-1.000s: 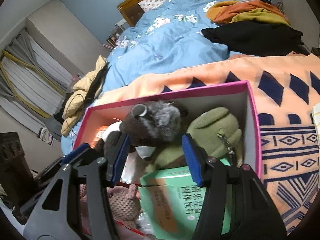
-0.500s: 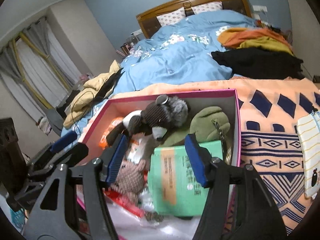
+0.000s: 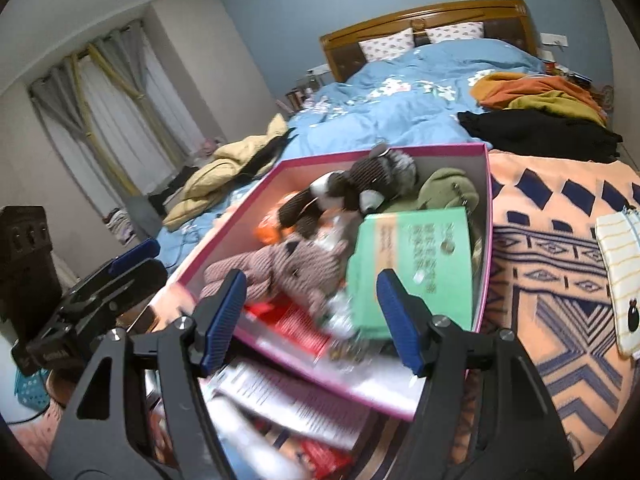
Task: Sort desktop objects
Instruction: 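Move both grippers back down toward the pile of toiletries on the bed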
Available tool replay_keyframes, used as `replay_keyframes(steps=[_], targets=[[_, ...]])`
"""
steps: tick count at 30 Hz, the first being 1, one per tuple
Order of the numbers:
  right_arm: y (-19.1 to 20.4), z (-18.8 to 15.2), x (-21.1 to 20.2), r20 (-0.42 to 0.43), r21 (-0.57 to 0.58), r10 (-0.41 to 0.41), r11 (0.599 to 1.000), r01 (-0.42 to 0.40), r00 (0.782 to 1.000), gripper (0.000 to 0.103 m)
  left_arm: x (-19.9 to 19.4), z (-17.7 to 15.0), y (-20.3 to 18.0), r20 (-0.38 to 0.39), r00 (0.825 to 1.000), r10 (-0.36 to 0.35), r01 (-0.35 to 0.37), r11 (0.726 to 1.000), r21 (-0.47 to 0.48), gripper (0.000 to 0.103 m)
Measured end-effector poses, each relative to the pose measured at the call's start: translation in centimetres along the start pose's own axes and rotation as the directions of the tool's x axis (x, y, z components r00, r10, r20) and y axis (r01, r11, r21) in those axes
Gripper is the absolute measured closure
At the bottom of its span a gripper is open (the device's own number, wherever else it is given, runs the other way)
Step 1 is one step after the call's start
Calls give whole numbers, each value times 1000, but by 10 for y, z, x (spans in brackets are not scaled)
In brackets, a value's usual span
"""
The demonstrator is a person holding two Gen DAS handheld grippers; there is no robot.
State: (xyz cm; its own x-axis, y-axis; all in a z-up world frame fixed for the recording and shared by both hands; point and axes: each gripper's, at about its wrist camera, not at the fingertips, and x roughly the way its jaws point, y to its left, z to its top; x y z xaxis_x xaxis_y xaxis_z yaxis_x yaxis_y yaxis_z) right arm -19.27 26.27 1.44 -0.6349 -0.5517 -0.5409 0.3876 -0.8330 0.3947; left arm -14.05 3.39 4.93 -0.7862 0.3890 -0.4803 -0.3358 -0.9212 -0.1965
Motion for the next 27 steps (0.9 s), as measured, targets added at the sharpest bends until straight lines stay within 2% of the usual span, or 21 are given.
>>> replay_keyframes(steps=[3,14,20,27], targets=[[6,-15,-16,17,-33,20,999,-19,1000,34,-14,-13,7,1,1000,0,0,1000,-17,6],[12,-79,-48,-12,-72,94,993,-94,996,34,-52,-70,21,-32,999,13,-14,999,-33,6],[24,-113,-49,-51,-69,160,984,-164,986,34,-61,-111,17,-78,997,14,-16,999,-34,6],[28,-145,-36,-117,-37,202,978,-207,972,34,-67,-147,22,-125,992,-9,-2,996,-87,6]])
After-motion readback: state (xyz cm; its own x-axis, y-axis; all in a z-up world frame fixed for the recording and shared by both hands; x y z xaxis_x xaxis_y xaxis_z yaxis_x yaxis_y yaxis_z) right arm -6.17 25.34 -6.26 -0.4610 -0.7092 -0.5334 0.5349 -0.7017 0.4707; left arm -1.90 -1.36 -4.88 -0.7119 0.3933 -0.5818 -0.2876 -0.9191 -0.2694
